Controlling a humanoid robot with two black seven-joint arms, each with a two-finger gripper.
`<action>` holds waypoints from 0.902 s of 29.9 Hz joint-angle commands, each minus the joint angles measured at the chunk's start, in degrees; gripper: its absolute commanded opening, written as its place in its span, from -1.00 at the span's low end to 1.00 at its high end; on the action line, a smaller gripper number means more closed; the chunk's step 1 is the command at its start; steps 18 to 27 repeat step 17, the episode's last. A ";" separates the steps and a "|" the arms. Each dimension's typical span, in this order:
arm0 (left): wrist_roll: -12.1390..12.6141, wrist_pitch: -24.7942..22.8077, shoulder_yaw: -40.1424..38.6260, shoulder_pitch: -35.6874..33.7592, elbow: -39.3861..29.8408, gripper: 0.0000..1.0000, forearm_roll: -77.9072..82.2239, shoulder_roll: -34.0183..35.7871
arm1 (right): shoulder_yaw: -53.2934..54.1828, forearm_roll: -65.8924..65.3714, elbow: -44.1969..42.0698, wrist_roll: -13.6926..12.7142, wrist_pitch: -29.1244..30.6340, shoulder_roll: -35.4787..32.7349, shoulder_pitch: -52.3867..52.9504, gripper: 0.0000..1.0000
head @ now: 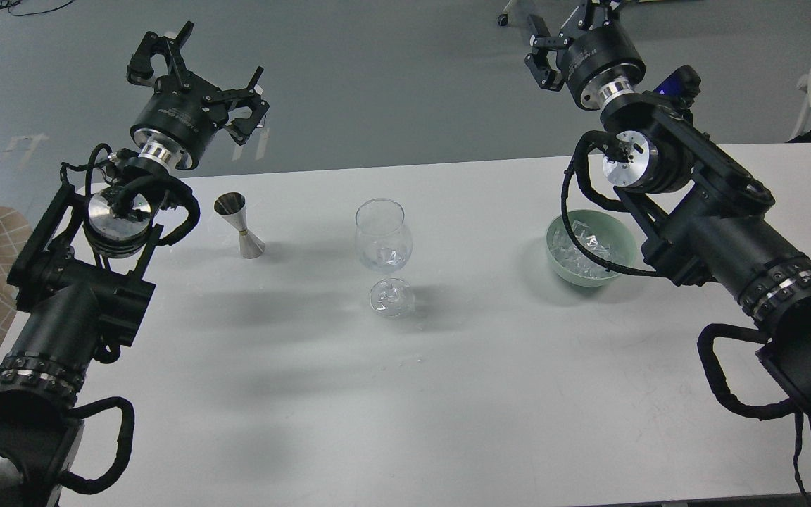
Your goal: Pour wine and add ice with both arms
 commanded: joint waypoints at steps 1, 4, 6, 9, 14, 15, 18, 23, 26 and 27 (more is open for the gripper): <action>-0.31 0.28 1.47 -0.37 0.25 0.95 1.04 0.06 | -0.07 -0.02 -0.08 0.01 -0.06 -0.06 0.08 1.00; -1.62 0.63 1.47 -1.33 0.60 0.95 4.64 -0.02 | 0.01 -0.02 -0.17 0.01 -0.15 -0.06 0.25 1.00; -1.89 0.63 1.55 -1.77 1.39 0.95 5.44 -0.20 | 0.01 -0.02 0.00 0.01 -0.07 -0.15 0.43 1.00; -1.89 0.63 2.08 -3.44 3.32 0.95 5.61 -1.52 | -0.07 -0.02 0.97 0.01 0.02 -0.15 0.34 1.00; -1.89 0.54 1.99 -4.06 4.21 0.95 5.53 -2.05 | -0.07 -0.02 2.03 0.01 0.02 -0.33 0.16 1.00; -1.89 0.54 1.99 -4.06 4.21 0.95 5.53 -2.13 | -0.07 -0.02 1.94 0.01 0.02 -0.33 0.25 1.00; -1.89 0.54 1.99 -4.06 4.21 0.95 5.53 -2.22 | -0.07 -0.11 1.85 0.01 0.02 -0.33 0.34 1.00; -1.89 0.54 1.99 -4.06 4.21 0.95 5.53 -2.22 | -0.07 -0.11 1.85 0.01 0.02 -0.33 0.34 1.00; -1.89 0.54 1.99 -4.06 4.21 0.95 5.53 -2.22 | -0.07 -0.11 1.85 0.01 0.02 -0.33 0.34 1.00; -1.89 0.54 1.99 -4.06 4.21 0.95 5.53 -2.22 | -0.07 -0.11 1.85 0.01 0.02 -0.33 0.34 1.00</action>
